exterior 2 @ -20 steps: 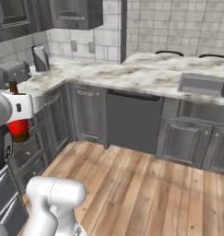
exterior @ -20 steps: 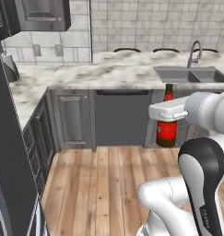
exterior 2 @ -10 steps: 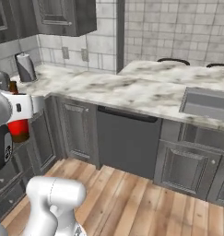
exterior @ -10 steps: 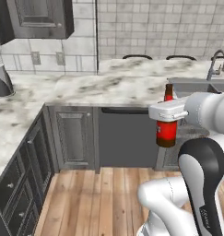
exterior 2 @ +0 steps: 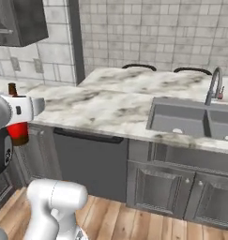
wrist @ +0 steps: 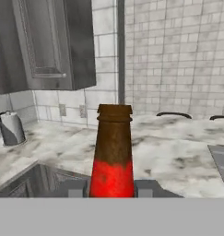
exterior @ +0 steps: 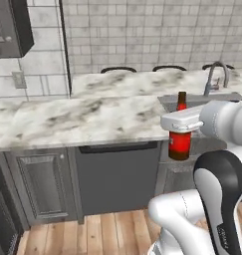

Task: Get the candle and the beer from the cabinet and move them to the dining counter.

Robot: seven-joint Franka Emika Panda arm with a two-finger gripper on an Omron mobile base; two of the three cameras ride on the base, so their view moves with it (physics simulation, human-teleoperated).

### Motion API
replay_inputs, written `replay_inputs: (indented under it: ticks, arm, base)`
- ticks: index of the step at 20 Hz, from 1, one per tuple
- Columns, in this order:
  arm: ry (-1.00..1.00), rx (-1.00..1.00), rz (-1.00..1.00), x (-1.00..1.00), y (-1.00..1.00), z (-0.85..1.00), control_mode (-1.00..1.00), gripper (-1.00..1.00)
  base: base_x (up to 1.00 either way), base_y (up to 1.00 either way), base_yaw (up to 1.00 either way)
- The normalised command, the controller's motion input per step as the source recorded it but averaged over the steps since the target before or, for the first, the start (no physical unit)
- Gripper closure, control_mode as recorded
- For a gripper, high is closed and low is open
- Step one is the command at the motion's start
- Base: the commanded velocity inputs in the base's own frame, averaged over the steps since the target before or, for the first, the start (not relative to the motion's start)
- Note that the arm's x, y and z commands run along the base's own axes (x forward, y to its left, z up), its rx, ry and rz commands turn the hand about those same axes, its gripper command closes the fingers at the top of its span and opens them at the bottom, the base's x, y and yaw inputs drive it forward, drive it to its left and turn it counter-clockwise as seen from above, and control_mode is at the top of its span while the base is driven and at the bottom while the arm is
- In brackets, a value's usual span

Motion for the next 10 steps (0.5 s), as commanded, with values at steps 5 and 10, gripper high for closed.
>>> replay_inputs:
  ticks: [5,10]
  arm:
    - [0.00,0.00,0.00,0.00,0.00,0.00,1.00,1.00]
    - [0.00,0.00,0.00,0.00,0.00,0.00,1.00,1.00]
  base:
    - [0.13,-0.46,-0.76]
    - [0.02,-0.33,-0.82]
